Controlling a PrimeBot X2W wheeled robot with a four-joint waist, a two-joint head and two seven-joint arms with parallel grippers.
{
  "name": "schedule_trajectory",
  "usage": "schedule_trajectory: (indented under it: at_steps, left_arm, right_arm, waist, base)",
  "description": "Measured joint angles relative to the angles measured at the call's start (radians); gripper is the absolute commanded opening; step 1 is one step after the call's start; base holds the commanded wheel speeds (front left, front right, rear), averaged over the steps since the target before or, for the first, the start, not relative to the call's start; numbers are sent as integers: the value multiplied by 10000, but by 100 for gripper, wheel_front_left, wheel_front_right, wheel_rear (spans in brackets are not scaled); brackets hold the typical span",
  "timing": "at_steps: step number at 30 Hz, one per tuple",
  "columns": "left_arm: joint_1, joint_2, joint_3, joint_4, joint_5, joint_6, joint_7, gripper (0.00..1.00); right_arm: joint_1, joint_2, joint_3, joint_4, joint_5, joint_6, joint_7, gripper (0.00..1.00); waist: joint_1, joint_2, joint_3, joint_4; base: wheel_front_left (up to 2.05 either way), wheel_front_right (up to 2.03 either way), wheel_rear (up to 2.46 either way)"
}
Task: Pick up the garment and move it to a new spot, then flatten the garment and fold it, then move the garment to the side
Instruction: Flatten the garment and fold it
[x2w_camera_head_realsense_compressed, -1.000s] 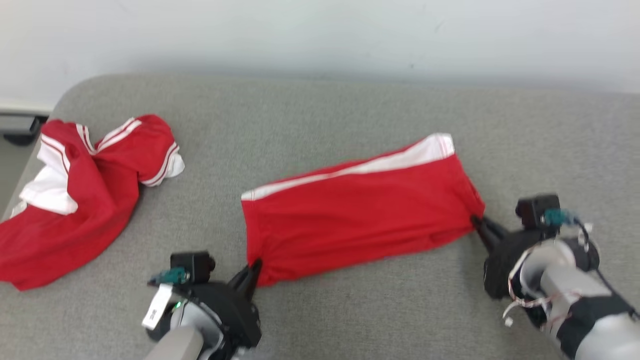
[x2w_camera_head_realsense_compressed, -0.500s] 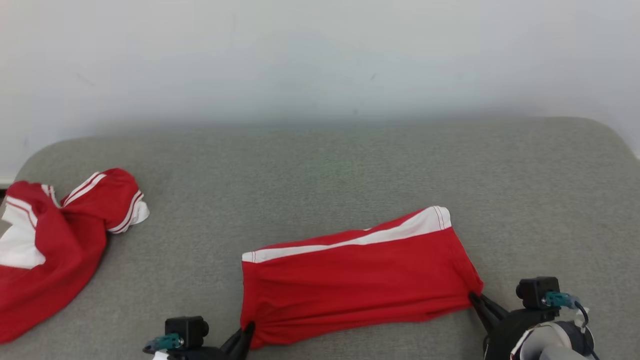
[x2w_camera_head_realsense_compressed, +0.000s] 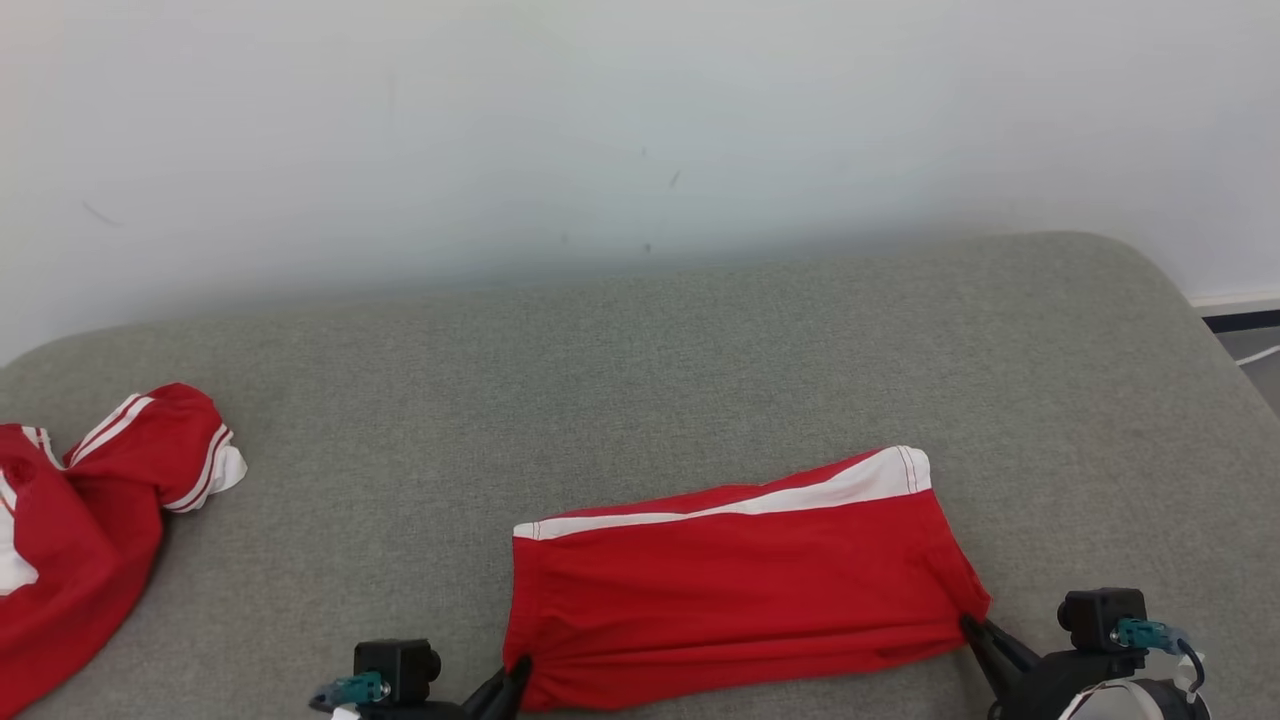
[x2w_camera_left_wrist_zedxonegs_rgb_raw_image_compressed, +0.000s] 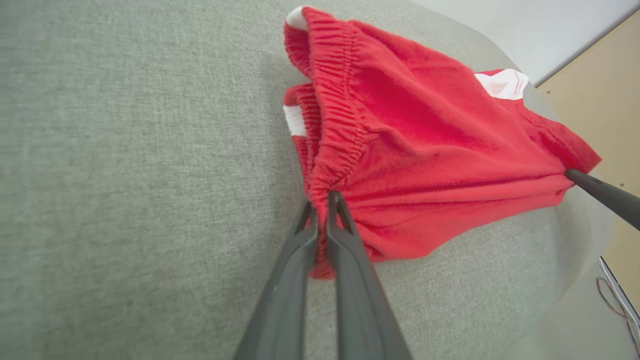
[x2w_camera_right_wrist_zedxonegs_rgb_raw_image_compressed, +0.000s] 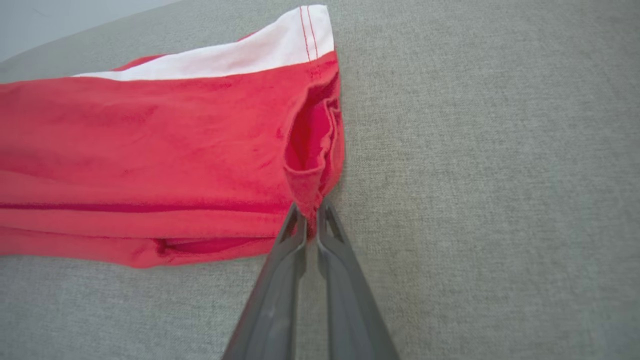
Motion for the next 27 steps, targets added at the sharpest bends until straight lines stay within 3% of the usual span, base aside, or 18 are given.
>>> schedule_trajectory:
  at_steps: [10,11,12,13,14,22,27]
  left_arm:
    - [63,-88,58,109,-82,159,196,0]
    - [74,-82,82,123,-82,205,194,0]
    - [81,-77,107,125,-82,265,194,36]
    - [82,-65,117,123,-82,274,192,53]
    - [92,-56,159,111,-102,286,142,100]
    - [644,226,520,-656,-389,347,-238,100]
    - [654,407,757,-1570,-384,477,-761,100]
  right_arm:
    - [203,13,155,-73,-2,-188,224,0]
    - [195,33,163,-86,-2,-188,276,18]
    - [194,48,180,-107,-2,-196,305,55]
    - [195,50,178,-132,0,-257,357,100]
    - [195,36,163,-155,0,-309,357,100]
    - [197,-180,-121,-1239,385,-276,439,100]
    - [353,-648,-347,-2036,314,-510,255,100]
  waist:
    - [1,0,-75,351]
    - [1,0,-77,369]
    - [1,0,-81,376]
    - [1,0,-87,379]
    - [1,0,-94,379]
    - [1,0,-216,185]
    - [1,0,-293,162]
  base:
    - [0,0,0]
    - [0,0,0]
    - [0,0,0]
    - [0,0,0]
    - [0,0,0]
    - [0,0,0]
    - [0,0,0]
